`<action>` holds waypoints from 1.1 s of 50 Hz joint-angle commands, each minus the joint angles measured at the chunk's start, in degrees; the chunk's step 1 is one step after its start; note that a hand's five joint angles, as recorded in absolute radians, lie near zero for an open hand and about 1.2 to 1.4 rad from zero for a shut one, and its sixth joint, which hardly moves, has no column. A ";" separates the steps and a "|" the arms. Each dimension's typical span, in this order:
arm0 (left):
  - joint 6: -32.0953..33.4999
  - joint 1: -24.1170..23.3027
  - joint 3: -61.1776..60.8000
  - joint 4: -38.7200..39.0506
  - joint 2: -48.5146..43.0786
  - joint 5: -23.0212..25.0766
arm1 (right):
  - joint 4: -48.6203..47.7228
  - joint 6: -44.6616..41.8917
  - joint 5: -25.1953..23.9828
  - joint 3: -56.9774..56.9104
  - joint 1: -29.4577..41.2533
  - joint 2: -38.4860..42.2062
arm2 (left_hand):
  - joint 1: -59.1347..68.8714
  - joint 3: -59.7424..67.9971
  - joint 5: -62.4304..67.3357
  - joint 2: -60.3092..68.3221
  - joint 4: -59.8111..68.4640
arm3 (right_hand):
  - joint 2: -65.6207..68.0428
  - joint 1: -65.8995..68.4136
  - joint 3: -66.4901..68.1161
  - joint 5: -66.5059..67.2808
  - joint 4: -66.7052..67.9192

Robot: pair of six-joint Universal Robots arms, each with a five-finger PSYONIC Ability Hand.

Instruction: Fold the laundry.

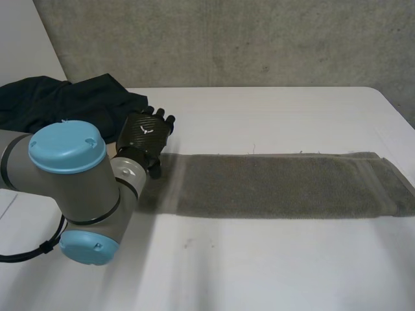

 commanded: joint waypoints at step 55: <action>-2.55 0.37 -4.01 -0.05 7.49 0.03 | -3.39 1.71 -1.57 -0.49 9.26 -9.05 | -1.42 -2.37 -2.75 -1.99 -1.63 | 12.28 14.30 11.99 12.77 11.39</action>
